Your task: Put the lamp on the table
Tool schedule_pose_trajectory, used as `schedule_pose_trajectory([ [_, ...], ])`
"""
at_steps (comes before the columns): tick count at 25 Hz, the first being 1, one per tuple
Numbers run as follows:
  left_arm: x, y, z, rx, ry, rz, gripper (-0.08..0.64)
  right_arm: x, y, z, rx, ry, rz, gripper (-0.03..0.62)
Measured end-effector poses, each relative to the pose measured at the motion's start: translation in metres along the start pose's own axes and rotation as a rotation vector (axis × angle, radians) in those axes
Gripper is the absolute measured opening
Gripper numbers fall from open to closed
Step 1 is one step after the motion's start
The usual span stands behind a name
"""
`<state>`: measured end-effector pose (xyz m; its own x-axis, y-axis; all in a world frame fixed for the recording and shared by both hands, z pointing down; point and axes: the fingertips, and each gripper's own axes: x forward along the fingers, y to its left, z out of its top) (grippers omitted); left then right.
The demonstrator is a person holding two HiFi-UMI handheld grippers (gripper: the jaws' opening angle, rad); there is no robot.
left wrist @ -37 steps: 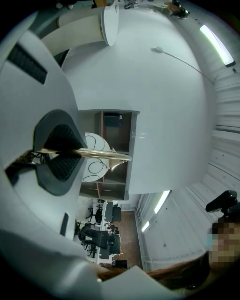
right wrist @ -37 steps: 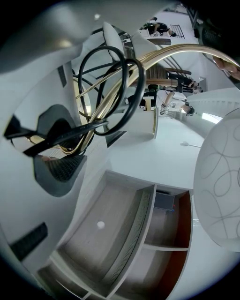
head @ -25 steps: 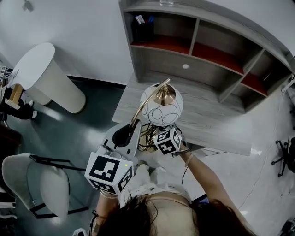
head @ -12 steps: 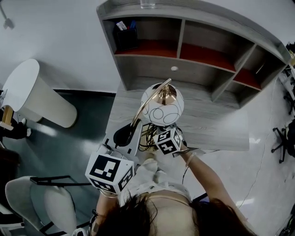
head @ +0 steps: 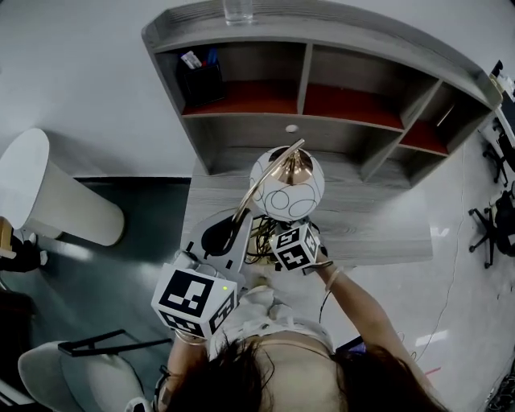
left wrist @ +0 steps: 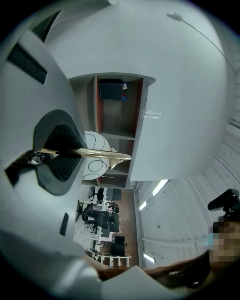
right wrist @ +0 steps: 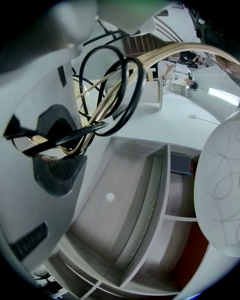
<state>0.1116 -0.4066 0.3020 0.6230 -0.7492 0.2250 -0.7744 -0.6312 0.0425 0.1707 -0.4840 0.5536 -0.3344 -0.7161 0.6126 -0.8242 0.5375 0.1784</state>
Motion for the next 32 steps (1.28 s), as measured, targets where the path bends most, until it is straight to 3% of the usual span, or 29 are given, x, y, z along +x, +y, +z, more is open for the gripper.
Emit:
schedule_pose_trajectory([
  [16,0.049,0.02,0.008,0.018,0.022,-0.156,0.009,0.021,-0.043,0.001,0.091,0.052,-0.116,0.051],
  [32,0.094,0.049,0.004,0.01,0.06,-0.206,0.009,0.057,-0.066,0.002,0.136,0.093,-0.139,0.051],
])
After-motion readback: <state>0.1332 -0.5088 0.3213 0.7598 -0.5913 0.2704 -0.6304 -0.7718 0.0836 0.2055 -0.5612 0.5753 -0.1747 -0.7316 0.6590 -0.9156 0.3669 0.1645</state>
